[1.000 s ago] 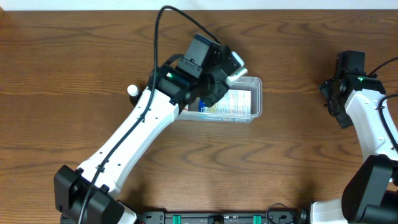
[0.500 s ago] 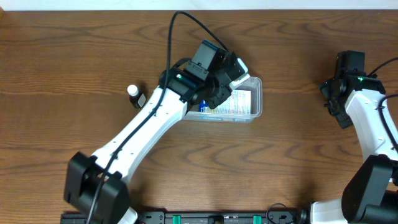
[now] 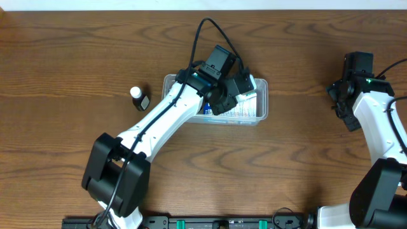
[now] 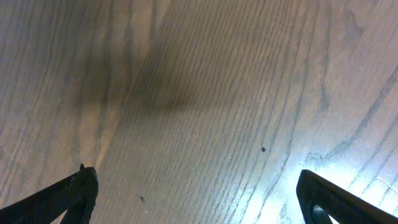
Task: Pack container
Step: 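Lower the Panadol box onto the blue box and open left gripper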
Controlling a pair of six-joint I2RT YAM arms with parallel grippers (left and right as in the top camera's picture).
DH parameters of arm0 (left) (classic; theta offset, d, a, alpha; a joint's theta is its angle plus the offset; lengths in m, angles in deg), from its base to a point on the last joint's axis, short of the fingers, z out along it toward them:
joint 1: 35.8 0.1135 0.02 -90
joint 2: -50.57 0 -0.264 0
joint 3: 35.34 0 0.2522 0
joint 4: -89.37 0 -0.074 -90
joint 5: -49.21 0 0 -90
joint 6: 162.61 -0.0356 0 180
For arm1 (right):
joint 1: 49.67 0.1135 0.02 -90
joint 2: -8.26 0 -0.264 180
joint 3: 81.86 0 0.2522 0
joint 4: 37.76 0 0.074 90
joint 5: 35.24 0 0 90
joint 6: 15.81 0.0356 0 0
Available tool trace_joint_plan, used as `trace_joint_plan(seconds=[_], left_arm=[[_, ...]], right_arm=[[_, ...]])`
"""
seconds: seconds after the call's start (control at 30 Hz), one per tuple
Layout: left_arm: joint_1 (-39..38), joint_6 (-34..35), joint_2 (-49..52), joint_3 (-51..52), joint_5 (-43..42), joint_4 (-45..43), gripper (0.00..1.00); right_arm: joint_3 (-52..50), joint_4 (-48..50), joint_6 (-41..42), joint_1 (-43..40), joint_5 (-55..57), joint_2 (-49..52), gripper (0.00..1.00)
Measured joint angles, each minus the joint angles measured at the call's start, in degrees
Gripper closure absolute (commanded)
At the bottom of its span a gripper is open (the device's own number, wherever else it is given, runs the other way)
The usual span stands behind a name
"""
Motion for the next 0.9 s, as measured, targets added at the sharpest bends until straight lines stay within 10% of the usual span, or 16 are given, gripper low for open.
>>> trace_joint_plan(seconds=[0.9], left_arm=[[0.00,-16.00,3.87,0.00,-1.09,-0.04,0.54]], right_arm=[[0.00,0.00,0.00,0.00,0.00,0.00,0.01]])
